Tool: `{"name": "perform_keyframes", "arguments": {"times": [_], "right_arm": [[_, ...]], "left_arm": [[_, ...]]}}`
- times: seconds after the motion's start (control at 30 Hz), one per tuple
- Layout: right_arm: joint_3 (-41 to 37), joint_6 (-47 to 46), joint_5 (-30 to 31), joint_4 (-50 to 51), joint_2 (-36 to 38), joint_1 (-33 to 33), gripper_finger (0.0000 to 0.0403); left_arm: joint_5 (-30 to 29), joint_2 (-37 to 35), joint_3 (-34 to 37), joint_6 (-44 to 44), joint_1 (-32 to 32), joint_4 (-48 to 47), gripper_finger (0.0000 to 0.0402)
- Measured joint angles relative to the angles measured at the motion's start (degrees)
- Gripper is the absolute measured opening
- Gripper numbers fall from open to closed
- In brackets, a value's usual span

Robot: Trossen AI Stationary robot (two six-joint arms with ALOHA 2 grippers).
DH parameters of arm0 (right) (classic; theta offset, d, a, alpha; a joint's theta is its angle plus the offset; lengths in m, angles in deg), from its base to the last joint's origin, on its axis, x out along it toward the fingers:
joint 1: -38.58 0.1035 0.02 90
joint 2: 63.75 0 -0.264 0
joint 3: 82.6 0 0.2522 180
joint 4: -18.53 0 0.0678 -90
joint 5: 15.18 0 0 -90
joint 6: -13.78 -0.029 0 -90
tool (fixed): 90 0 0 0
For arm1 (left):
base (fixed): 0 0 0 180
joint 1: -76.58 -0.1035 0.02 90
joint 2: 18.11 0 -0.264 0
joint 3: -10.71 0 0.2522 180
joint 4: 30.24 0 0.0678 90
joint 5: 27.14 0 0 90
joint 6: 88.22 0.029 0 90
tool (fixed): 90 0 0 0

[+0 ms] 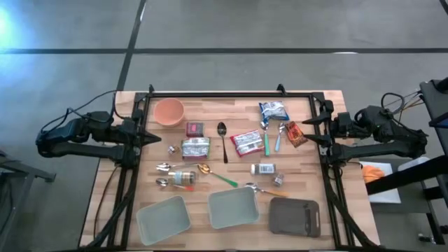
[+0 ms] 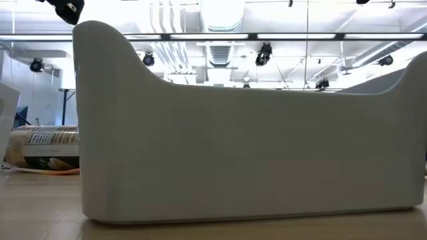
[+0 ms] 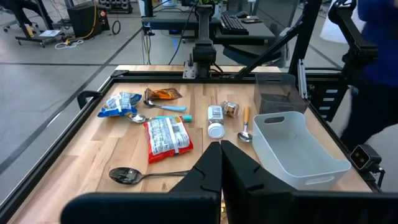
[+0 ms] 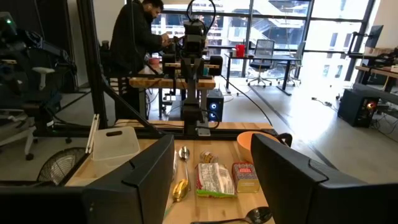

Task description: Pick & Place Food Item

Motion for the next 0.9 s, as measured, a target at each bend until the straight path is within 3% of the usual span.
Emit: {"name": "perform_keyframes", "arguments": {"times": [0.63,0.9], "right_arm": [[0.00,-0.17,0.00,-1.44,-0.60,0.01,0.0213],[0.04,-12.10,0.37,-7.90,-7.67,-0.02,0.0213]], "left_arm": [[0.00,-0.01,-0.01,0.05,-0.01,0.02,0.0000],[-0.03,-0.01,-0.02,0.96,-0.02,0.21,0.0000]]}}
